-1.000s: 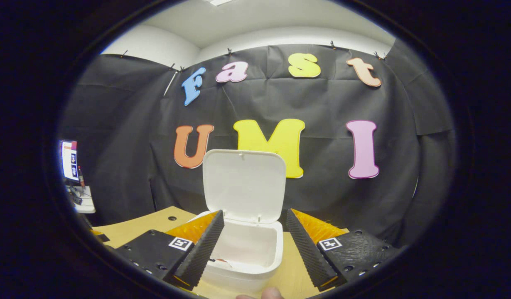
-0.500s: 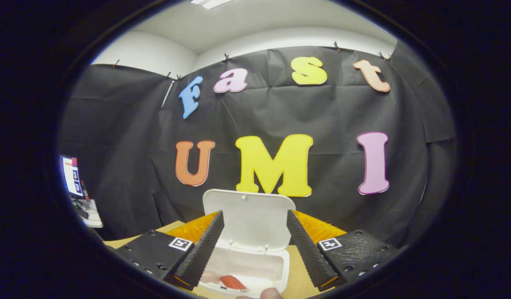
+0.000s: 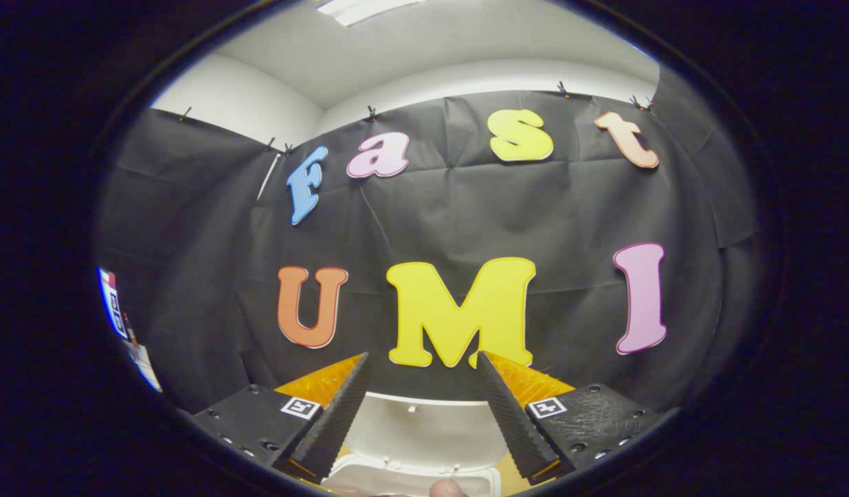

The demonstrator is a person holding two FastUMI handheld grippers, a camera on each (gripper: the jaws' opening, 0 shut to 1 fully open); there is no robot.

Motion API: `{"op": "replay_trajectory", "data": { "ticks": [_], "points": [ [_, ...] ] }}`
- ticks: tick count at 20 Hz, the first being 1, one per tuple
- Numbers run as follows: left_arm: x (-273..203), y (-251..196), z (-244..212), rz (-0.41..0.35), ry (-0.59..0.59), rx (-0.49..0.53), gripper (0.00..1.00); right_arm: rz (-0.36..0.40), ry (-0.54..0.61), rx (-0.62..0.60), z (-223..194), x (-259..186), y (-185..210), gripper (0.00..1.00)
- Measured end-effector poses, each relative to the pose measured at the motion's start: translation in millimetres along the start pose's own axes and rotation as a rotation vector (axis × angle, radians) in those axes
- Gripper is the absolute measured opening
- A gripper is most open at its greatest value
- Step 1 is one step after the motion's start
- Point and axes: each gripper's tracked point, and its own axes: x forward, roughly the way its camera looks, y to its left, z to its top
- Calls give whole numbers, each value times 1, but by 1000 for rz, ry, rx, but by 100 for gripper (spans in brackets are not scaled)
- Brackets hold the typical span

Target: Press the lid of the desktop garbage bin to open it, pick up the crumpled paper on the desktop and throw it into the bin, then pick up the pop can on the desktop and drop it into the bin, and finally close the garbage bin lid.

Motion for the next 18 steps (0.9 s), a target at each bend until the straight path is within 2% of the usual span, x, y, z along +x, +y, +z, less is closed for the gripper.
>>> {"op": "replay_trajectory", "data": {
  "ticks": [9,13,18],
  "points": [
    [0,3,-2,4,6,-13,100,-7,79,13,-24,14,-5,94],
    [-1,4,4,19,-13,5,100,8,125,14,-30,-9,-3,94],
    [-3,-12,5,-14,-19,25,100,47,220,30,-50,-46,4,94]
  ]
}}
